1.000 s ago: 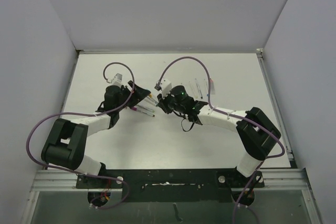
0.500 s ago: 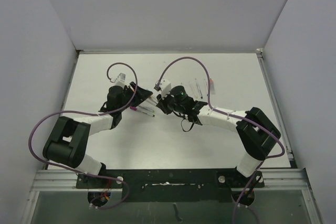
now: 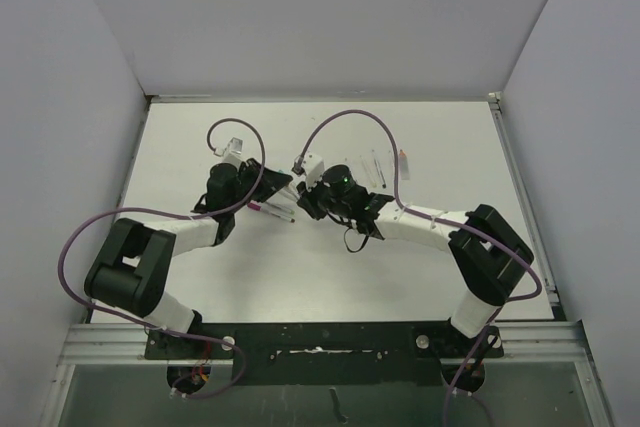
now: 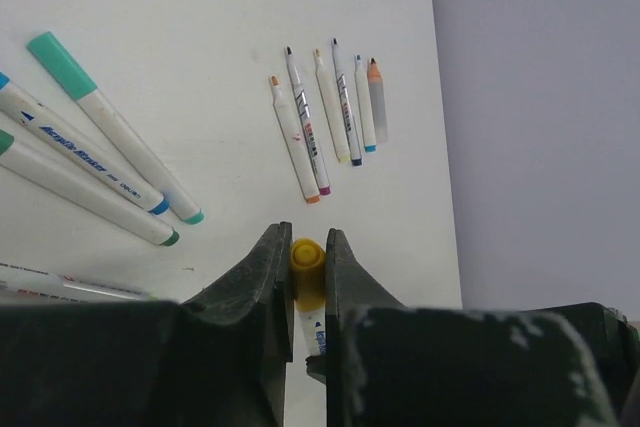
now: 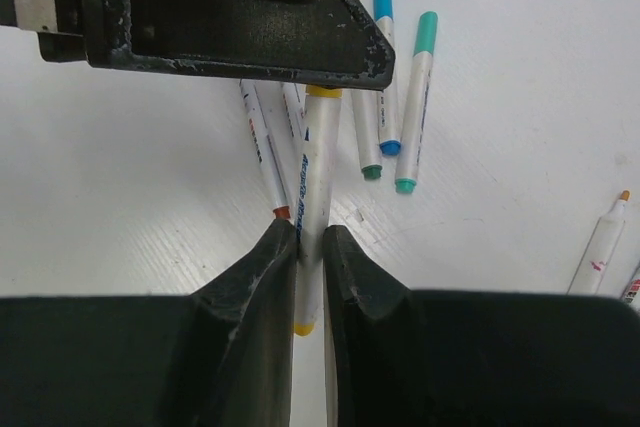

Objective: Open the pen caps

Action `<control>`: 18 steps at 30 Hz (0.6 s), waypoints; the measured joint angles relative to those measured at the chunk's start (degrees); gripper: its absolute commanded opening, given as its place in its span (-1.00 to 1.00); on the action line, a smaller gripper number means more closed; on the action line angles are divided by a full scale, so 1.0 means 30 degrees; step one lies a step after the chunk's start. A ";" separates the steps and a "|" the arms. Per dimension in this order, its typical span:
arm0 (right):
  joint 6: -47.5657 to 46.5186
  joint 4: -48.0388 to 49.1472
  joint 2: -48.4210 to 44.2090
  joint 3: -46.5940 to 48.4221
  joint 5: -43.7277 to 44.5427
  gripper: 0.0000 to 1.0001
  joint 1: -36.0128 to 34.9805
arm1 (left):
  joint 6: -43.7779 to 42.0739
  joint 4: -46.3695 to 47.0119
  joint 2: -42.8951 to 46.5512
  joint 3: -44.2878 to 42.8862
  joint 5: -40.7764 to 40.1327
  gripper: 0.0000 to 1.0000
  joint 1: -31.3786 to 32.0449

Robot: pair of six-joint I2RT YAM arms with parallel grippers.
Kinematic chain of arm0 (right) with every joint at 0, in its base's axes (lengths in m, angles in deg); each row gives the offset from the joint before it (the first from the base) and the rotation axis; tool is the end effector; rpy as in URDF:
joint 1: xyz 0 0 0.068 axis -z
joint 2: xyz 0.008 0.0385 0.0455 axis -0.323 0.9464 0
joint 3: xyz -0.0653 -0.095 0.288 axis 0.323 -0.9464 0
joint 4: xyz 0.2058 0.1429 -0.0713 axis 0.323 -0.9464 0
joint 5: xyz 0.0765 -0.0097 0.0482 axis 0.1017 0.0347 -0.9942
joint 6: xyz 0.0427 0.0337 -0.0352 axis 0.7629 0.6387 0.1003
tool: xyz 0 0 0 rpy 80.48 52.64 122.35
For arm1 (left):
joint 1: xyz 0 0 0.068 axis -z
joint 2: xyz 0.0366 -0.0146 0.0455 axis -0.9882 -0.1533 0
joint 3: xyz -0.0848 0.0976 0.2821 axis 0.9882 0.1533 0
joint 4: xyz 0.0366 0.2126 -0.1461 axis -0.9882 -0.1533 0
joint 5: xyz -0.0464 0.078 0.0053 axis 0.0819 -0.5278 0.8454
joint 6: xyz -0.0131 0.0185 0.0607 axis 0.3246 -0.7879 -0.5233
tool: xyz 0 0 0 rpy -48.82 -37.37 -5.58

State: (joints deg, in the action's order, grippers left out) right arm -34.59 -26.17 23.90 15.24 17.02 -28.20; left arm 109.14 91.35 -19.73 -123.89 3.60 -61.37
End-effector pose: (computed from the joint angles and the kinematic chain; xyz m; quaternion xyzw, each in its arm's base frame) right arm 0.2625 0.2869 0.2478 -0.3276 0.7949 0.2489 0.4459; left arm 0.2980 -0.1214 0.2180 -0.1817 0.7786 -0.4514 0.3962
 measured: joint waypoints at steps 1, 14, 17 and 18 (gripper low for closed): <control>-0.0007 -0.0007 0.0029 0.0000 0.0029 -0.95 -0.0007 | 0.0015 0.0168 0.0000 -0.0066 0.0044 -1.00 0.0087; -0.0080 -0.0015 0.0022 0.0015 -0.0051 -0.10 -0.0087 | 0.0007 0.0240 0.0007 -0.0080 0.0007 -1.00 0.0801; -0.0080 -0.0015 0.0029 0.0036 -0.0051 -0.17 -0.0087 | -0.0015 0.0233 0.0007 -0.0080 -0.0066 -1.00 0.1195; -0.0087 -0.0015 0.0029 0.0036 -0.0051 -0.20 -0.0087 | -0.0029 0.0233 0.0007 -0.0080 -0.0102 -1.00 0.1326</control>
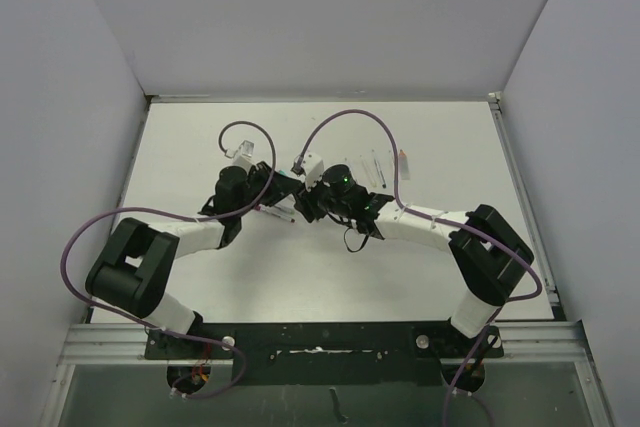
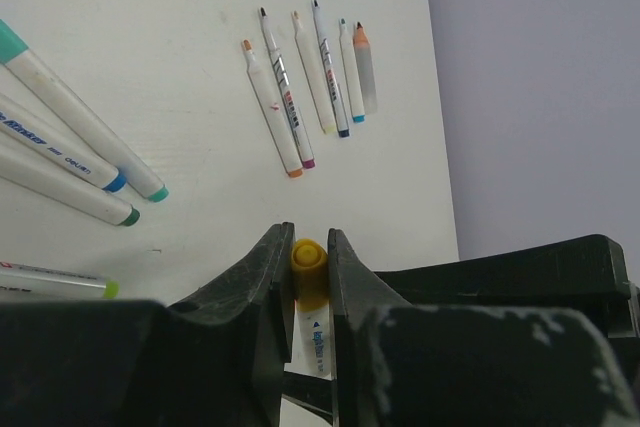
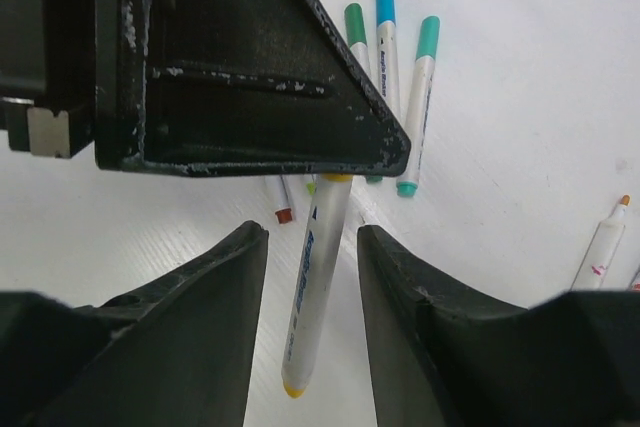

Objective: Open the pen caps

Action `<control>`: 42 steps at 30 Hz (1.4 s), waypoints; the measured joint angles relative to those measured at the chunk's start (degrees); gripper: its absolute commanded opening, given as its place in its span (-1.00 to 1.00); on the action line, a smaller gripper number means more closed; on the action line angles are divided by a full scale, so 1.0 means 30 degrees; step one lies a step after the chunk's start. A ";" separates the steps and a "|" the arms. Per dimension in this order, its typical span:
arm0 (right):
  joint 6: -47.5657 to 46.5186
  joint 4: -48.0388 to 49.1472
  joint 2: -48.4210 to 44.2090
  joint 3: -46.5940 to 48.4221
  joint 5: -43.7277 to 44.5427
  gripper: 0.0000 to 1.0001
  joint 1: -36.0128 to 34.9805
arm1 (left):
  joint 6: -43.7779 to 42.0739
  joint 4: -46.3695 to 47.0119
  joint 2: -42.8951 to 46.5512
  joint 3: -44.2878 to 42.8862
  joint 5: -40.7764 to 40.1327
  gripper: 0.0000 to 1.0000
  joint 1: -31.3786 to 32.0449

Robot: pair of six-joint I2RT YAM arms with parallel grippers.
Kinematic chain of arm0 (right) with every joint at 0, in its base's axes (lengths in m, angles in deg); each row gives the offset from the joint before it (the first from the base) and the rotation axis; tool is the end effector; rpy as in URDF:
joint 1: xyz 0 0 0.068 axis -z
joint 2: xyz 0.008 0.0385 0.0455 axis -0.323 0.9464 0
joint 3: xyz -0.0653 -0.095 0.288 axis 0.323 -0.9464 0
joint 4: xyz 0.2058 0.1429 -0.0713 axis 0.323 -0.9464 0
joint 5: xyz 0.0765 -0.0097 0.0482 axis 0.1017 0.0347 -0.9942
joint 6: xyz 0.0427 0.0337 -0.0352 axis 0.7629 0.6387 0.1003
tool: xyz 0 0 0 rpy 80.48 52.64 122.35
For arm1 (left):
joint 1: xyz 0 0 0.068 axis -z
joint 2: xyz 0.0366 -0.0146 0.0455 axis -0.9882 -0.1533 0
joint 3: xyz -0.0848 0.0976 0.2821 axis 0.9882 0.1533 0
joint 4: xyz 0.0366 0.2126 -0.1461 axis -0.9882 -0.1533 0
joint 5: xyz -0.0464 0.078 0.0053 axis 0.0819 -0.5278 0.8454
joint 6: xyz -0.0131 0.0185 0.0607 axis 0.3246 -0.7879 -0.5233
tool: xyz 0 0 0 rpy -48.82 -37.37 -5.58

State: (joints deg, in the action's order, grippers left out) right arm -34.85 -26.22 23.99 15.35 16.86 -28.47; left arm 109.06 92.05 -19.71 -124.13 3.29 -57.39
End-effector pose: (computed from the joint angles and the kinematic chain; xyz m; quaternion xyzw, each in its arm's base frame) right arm 0.2613 0.2885 0.2478 -0.3320 0.7932 0.2499 0.4451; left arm 0.2902 -0.1421 0.2208 -0.1534 0.7799 -0.4669 0.3876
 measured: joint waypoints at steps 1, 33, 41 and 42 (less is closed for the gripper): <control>0.0000 0.0000 0.0000 0.0015 0.0000 -0.26 0.0000 | -0.0015 -0.0015 0.0000 0.0000 -0.0022 -1.00 0.0095; 0.0707 0.0058 -0.1953 -0.2273 0.0656 -1.00 -0.0109 | -0.1326 -0.2987 0.2623 -0.0699 -0.1435 -1.00 -0.4670; 0.0328 -0.1559 -0.0284 -0.0066 0.2113 -1.00 0.1209 | -0.1756 -0.4197 0.3781 0.0335 -0.1508 -1.00 -0.5020; 0.0226 -0.1603 0.0328 0.0627 0.2346 -1.00 0.1603 | -0.1836 -0.4503 0.4240 0.0656 -0.1530 -1.00 -0.5027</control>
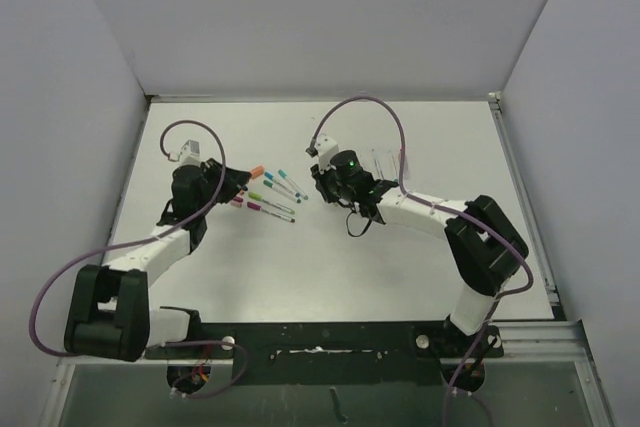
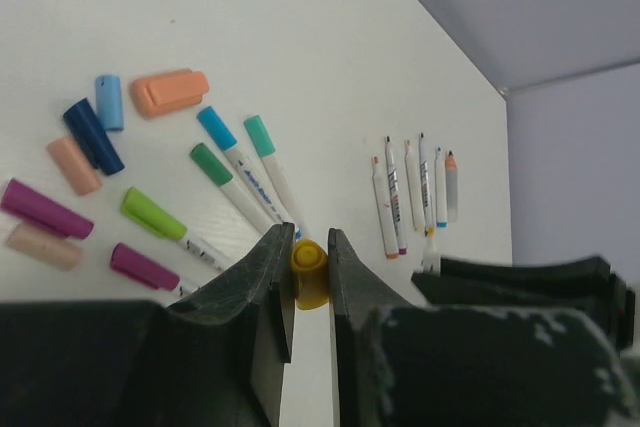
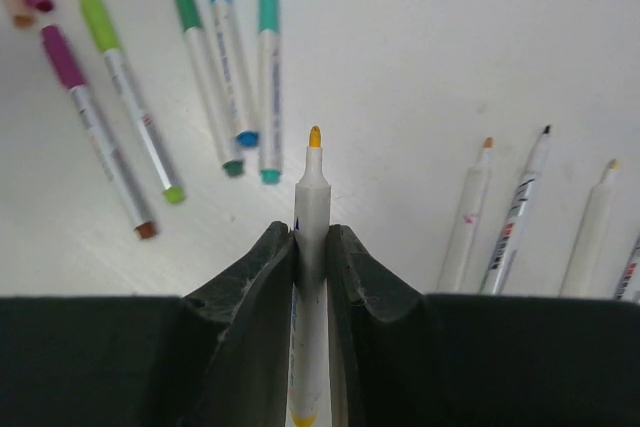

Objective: Open the pen caps

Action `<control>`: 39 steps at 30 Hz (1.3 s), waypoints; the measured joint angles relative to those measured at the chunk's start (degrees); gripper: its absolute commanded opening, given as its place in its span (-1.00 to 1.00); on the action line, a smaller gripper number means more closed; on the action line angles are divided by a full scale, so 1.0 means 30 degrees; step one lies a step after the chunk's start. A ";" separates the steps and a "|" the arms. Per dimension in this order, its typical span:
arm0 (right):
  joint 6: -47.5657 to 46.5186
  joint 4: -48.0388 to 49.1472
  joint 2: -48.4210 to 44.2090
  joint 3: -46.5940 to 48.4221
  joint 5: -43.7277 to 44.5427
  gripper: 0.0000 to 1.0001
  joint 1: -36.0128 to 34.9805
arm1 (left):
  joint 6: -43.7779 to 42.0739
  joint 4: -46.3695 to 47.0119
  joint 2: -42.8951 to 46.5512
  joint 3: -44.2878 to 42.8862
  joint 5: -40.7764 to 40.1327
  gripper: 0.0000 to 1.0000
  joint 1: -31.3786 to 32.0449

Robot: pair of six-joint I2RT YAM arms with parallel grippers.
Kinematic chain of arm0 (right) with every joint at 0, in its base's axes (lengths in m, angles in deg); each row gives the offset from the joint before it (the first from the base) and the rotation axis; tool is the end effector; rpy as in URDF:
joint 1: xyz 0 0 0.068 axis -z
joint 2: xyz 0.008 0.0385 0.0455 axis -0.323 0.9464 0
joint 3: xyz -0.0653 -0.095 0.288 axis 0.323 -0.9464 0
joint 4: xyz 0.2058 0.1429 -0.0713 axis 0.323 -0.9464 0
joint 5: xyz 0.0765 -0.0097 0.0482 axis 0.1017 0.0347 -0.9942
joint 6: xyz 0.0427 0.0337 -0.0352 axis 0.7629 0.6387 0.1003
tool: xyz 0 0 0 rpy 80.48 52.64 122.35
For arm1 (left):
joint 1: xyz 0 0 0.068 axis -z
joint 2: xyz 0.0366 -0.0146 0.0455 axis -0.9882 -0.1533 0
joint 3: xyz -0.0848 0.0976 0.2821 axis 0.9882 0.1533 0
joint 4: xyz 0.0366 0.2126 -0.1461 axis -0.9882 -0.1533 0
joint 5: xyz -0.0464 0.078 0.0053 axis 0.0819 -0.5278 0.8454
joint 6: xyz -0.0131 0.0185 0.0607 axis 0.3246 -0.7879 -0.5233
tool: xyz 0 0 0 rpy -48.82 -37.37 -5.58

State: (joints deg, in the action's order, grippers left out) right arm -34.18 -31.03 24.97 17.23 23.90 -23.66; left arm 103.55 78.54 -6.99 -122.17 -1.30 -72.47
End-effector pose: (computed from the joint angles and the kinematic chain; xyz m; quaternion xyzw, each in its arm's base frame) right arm 0.2906 0.2627 0.2434 -0.2702 0.8343 0.1730 0.4483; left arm 0.2777 -0.0517 0.2445 -0.2483 0.7714 -0.3554 0.4659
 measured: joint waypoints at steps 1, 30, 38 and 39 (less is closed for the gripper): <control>-0.0087 -0.0036 0.0488 0.0525 0.0175 -1.00 0.0306 | -0.0109 -0.0401 0.0590 0.0357 -0.0036 -1.00 -0.0015; -0.1588 -0.0481 0.6943 0.4823 0.1734 -0.40 0.1931 | -0.1639 -0.5362 0.2718 0.3286 -0.2295 -0.79 -0.1545; -0.1537 -0.0474 0.6936 0.4823 0.1741 0.00 0.2055 | -0.1523 -0.3759 0.0605 0.3402 -0.2135 -0.63 -0.1588; -0.1552 -0.0430 0.6929 0.4823 0.1749 0.00 0.2047 | -0.1486 -0.3548 0.0364 0.3402 -0.2113 -0.62 -0.1588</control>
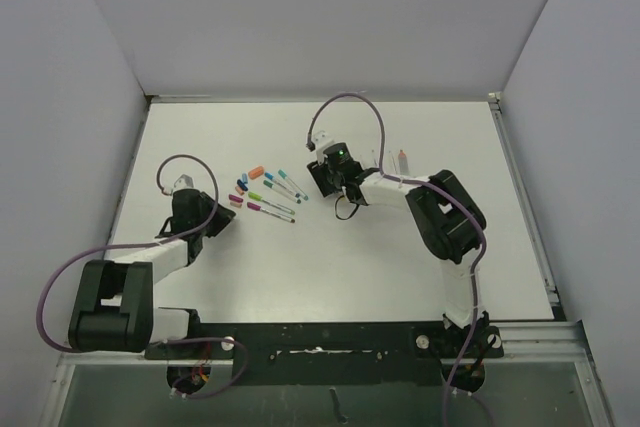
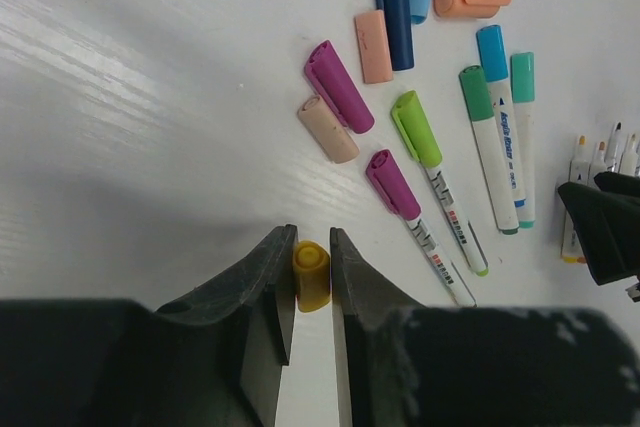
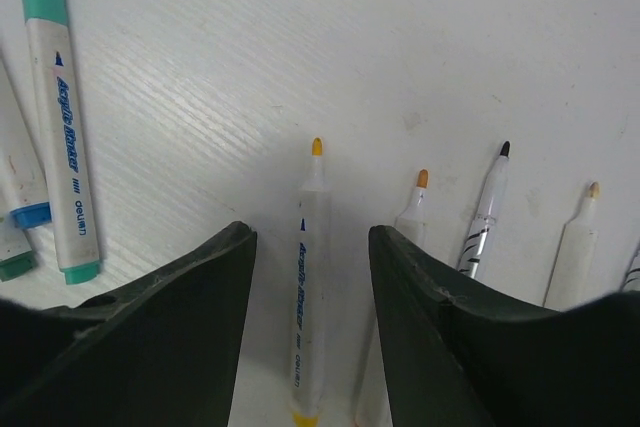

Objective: Open the pen caps

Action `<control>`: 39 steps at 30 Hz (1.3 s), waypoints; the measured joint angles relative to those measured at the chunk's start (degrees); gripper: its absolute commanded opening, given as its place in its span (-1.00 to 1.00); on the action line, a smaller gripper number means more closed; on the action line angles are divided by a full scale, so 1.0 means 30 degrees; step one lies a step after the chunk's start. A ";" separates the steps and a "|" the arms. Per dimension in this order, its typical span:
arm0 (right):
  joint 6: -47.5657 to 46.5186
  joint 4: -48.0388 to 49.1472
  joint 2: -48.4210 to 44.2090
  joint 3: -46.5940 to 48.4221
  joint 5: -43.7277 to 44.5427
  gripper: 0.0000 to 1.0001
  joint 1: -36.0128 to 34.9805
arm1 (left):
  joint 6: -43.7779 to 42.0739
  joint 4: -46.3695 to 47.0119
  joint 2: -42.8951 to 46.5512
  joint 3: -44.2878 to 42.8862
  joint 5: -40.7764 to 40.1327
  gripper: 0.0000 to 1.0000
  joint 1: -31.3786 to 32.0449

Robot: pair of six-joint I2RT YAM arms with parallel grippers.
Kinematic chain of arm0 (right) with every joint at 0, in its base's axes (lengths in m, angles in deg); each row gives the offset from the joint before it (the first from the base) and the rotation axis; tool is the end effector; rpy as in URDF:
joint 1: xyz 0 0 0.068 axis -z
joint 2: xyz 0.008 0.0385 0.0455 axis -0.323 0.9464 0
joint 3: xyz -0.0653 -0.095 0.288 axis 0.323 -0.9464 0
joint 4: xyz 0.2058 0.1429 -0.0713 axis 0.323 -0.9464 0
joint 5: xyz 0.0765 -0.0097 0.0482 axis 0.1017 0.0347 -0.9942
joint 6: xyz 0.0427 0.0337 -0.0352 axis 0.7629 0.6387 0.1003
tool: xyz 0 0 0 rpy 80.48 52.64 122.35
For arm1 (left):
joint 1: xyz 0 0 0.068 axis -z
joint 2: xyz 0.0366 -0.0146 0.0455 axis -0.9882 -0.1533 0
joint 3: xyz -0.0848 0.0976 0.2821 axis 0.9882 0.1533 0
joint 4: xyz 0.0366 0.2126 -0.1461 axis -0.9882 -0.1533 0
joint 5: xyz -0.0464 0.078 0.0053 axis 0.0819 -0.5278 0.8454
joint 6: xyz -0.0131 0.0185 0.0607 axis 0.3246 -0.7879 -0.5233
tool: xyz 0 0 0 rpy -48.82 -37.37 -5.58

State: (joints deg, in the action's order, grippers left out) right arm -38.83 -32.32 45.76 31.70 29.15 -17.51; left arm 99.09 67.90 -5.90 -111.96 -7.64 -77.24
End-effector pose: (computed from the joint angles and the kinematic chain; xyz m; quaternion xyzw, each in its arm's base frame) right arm 0.3852 0.2745 0.1728 -0.2510 0.8698 0.0710 0.4188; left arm 0.2340 -0.0196 0.1721 -0.3186 0.8413 -0.2160 0.3795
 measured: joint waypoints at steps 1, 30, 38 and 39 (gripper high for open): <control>0.0000 0.0044 -0.0036 -0.0022 -0.0007 0.01 0.0000 | 0.0015 0.0160 -0.0219 0.0000 0.0007 -0.61 0.0000; -0.0787 -0.0066 -0.0423 0.1807 -0.2696 0.08 -0.1581 | 0.0291 0.1821 0.3840 0.0619 0.1042 0.79 -0.0889; -0.0780 -0.0568 0.0641 0.2361 -0.2769 0.08 -0.1668 | 0.0146 0.0685 0.6608 0.0670 0.1865 0.96 -0.0940; -0.0780 -0.0568 0.0648 0.2368 -0.2776 0.08 -0.1668 | 0.0146 0.0561 0.6717 0.0670 0.1938 0.95 -0.0947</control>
State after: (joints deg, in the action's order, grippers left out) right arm -41.17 -34.02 47.71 38.81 20.82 -22.52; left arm 99.53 69.58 14.25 -109.95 -1.82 -80.08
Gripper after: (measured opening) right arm 0.539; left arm 0.976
